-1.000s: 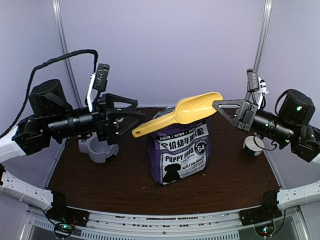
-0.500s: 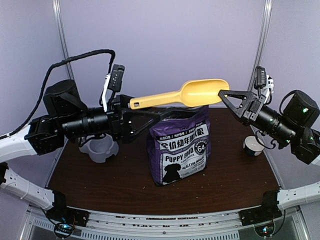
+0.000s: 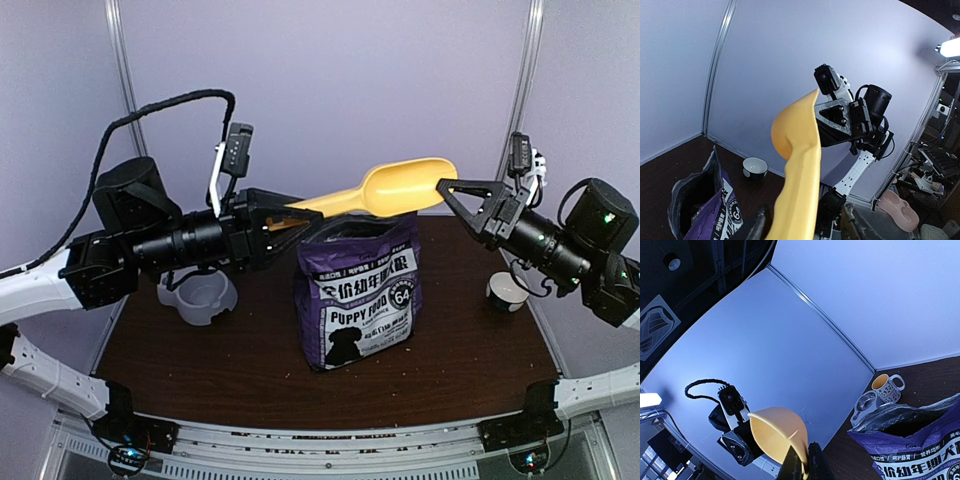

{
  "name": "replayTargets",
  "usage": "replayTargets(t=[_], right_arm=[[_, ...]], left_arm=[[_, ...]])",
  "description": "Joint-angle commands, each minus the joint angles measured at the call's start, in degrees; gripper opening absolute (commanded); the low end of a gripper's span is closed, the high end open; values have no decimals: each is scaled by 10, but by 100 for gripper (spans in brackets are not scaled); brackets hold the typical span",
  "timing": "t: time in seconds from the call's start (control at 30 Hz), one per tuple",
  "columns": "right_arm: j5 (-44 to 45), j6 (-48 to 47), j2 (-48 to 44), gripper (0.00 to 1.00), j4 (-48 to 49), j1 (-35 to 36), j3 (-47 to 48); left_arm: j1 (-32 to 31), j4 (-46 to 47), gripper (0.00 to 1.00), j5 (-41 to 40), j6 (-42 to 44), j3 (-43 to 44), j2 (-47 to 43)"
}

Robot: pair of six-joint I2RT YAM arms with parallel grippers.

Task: Serve the pet food
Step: Pass from the right arm to the left

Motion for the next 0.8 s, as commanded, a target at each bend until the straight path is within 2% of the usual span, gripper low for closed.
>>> replayTargets(t=[0.0, 0.1, 0.27, 0.37, 0.53, 0.63, 0.77], right_arm=[[2, -3, 0, 0, -2, 1, 18], [4, -9, 1, 0, -14, 1, 22], [3, -10, 2, 0, -24, 1, 24], [5, -10, 5, 0, -33, 1, 26], [13, -10, 7, 0, -46, 0, 27], [25, -12, 5, 1, -55, 0, 27], [58, -21, -6, 36, -82, 0, 26]], left_arm=[[-2, 18, 46, 15, -7, 15, 11], [-2, 20, 40, 15, -9, 13, 12], [-2, 29, 38, 18, -10, 12, 15], [-2, 34, 24, 20, -10, 11, 17], [-2, 25, 23, 15, -12, 17, 21], [-2, -5, 19, -8, -14, 25, 22], [-2, -16, 17, -55, -32, 23, 12]])
